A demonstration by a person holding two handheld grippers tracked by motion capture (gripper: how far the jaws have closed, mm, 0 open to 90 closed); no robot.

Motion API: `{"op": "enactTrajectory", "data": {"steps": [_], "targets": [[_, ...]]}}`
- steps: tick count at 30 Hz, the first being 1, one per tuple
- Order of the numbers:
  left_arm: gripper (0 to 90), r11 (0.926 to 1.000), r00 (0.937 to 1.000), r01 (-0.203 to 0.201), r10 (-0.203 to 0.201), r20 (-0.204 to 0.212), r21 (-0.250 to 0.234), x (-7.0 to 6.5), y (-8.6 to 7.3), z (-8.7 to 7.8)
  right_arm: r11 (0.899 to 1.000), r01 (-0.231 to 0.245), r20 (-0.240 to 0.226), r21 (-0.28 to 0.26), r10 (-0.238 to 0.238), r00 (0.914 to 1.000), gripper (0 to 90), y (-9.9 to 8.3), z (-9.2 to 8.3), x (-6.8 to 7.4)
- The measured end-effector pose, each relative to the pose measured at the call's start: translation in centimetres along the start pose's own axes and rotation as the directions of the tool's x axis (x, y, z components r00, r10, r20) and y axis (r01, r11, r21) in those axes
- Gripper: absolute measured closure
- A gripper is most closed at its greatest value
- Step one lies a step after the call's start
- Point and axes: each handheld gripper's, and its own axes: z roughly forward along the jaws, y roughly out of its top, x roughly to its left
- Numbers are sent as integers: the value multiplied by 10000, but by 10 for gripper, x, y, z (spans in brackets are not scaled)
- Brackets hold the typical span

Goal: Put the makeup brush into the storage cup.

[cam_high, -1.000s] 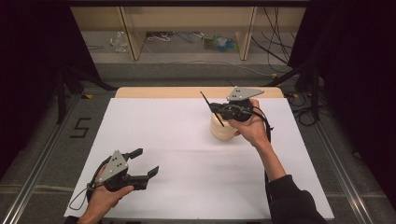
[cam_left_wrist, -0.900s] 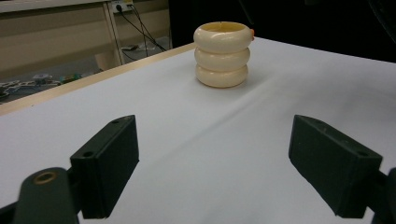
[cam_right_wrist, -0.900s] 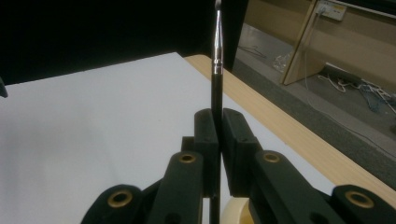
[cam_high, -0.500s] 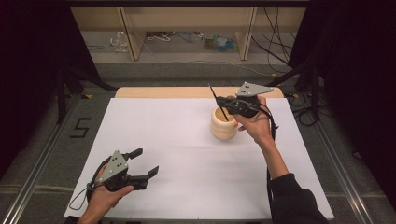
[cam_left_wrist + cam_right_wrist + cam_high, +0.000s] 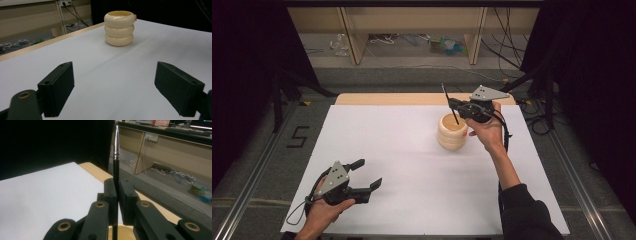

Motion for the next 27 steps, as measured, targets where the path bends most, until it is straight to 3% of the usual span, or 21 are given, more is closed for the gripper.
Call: {"op": "enactTrajectory", "data": {"steps": [23,27], "targets": [[160,10000,10000,22,-22,-7,2,0,0,0,9994,-302,420,-191,310,9986,855,-9,10,-11],[160,10000,10000,12,-12,-7,5,0,0,0,9990,-393,322,-219,400,9987,855,-10,11,-11]]}}
